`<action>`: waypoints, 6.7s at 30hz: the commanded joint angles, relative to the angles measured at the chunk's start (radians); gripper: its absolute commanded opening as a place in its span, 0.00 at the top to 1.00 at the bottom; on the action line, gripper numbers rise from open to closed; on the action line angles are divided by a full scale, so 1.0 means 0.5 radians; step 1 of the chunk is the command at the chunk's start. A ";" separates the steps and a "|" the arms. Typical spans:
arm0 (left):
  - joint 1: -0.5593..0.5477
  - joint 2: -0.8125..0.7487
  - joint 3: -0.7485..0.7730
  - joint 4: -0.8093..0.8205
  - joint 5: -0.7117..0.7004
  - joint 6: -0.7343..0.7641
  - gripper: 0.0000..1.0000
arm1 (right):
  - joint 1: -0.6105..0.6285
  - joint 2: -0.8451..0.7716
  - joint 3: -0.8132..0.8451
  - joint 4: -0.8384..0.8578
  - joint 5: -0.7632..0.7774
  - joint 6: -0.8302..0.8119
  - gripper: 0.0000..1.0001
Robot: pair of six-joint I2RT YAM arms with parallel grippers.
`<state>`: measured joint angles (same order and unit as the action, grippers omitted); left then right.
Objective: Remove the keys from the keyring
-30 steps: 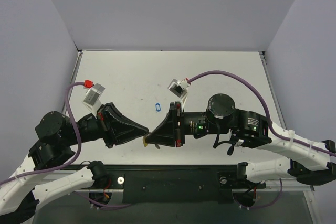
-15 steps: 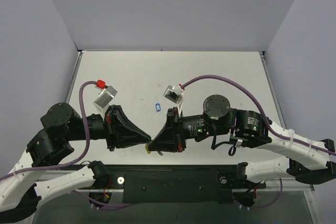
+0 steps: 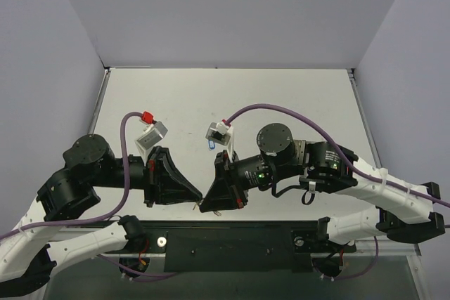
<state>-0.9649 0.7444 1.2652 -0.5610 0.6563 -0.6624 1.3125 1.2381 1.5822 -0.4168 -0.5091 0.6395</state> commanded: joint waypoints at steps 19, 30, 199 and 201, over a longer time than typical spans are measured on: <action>-0.006 -0.022 0.028 -0.191 -0.006 0.036 0.45 | 0.023 0.055 0.149 0.079 0.033 -0.067 1.00; -0.003 -0.029 0.172 -0.311 -0.321 0.101 0.20 | 0.026 -0.022 0.033 0.140 0.082 -0.052 1.00; -0.003 -0.241 -0.340 0.517 -1.355 -0.108 0.40 | -1.075 -0.234 -0.979 1.507 -0.490 0.551 1.00; -0.003 -0.204 -0.340 0.575 -1.414 -0.059 0.34 | -1.186 -0.145 -1.087 2.050 -0.745 0.942 1.00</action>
<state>-0.9630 0.6048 1.0580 -0.2443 0.0246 -0.7631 0.7998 1.1034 1.1149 0.1707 -0.5804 0.8307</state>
